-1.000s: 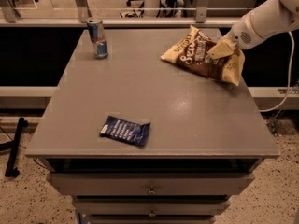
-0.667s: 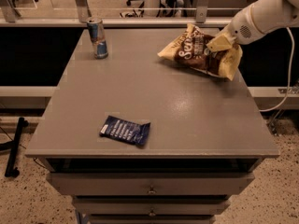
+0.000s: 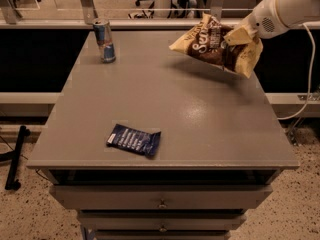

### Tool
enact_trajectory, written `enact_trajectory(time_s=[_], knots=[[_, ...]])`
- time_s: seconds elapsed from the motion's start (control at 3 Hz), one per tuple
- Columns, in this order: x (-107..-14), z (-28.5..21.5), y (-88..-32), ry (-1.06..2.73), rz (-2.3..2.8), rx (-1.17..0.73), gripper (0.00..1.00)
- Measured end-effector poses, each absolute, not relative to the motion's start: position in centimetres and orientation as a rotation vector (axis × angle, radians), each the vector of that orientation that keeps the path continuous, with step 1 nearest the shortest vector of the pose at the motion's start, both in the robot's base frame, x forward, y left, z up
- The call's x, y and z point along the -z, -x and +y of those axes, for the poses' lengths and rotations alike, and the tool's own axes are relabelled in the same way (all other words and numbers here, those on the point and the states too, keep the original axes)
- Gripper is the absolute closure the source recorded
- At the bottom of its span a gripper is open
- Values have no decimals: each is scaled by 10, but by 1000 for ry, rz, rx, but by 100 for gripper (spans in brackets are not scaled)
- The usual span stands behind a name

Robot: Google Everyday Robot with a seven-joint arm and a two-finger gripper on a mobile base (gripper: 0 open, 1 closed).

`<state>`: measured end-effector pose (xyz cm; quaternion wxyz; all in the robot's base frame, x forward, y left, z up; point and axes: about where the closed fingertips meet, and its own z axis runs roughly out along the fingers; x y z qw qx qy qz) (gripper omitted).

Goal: Move brown chip bag near redbull can

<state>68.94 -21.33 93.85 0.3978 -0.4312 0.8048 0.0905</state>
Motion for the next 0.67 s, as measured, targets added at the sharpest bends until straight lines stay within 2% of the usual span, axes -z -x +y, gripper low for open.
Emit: enact_trajectory(time_s=[0.33, 0.67], knots=[[-951, -198, -713, 1027, 1990, -214, 100], [-966, -174, -763, 925, 1959, -178, 100]])
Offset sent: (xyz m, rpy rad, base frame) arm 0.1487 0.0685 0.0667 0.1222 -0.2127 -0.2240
